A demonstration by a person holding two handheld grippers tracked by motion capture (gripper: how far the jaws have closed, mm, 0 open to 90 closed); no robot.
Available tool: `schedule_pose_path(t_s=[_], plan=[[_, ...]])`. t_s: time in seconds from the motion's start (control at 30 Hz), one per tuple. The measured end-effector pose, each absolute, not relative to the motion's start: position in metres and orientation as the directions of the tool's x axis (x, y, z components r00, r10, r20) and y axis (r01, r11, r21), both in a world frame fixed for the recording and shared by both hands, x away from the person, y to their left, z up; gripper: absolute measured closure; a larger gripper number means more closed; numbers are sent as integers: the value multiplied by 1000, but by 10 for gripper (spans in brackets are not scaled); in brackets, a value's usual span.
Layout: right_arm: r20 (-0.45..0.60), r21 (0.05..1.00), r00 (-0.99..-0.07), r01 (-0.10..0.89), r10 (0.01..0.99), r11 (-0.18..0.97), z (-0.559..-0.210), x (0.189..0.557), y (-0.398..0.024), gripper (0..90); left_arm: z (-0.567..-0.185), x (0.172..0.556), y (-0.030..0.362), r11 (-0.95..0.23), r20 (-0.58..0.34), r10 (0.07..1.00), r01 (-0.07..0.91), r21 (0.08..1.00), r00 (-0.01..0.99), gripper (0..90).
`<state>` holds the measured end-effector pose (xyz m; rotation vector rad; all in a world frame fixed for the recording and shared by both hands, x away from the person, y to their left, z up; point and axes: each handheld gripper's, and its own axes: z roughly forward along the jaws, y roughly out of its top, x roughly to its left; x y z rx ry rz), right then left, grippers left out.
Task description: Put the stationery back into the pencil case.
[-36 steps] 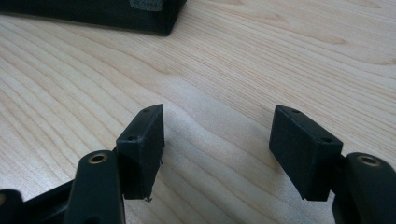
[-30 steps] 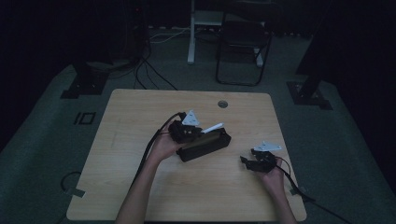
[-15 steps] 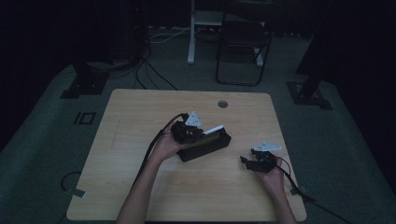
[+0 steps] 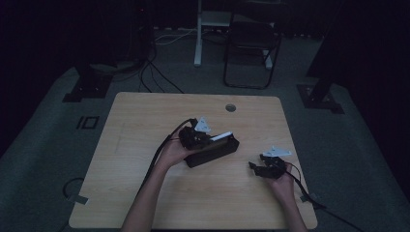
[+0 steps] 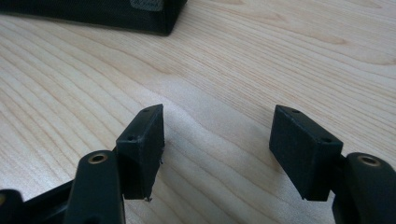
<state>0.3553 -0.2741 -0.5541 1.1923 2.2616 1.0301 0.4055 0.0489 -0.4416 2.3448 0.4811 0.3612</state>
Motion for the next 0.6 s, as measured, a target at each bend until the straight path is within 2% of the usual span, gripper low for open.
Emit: schedule_pose_path(t_s=[0.47, 0.5, 0.57, 0.6], plan=[[4, 753, -566, 544, 824, 370, -554, 355, -274, 356, -448, 405, 44, -714, 138, 419, 232, 661, 897, 780], [4, 753, -566, 544, 824, 370, -554, 355, -274, 356, -448, 405, 44, -707, 134, 421, 232, 668, 897, 767], [3, 752, -567, 544, 824, 371, -554, 355, -274, 356, -445, 403, 45, -696, 133, 426, 230, 681, 895, 619], [4, 753, -567, 544, 824, 371, -554, 355, -274, 356, -444, 402, 46, -692, 145, 425, 218, 688, 893, 582]])
